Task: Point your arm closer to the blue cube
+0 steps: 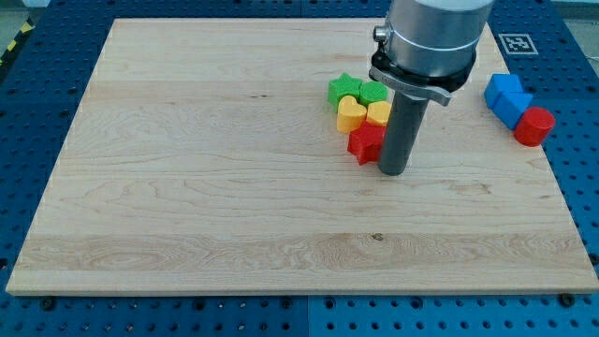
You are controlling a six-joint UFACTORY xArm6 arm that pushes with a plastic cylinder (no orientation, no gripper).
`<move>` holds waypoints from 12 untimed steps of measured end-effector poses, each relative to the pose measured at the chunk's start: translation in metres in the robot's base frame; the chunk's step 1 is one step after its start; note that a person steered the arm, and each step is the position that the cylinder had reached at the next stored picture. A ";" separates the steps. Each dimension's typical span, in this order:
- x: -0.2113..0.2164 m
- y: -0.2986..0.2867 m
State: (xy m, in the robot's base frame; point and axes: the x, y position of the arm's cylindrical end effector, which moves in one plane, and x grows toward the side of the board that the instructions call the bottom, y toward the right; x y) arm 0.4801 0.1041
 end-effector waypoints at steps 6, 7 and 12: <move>0.035 0.056; 0.065 0.083; 0.082 0.239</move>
State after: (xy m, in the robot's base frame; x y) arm 0.5619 0.3435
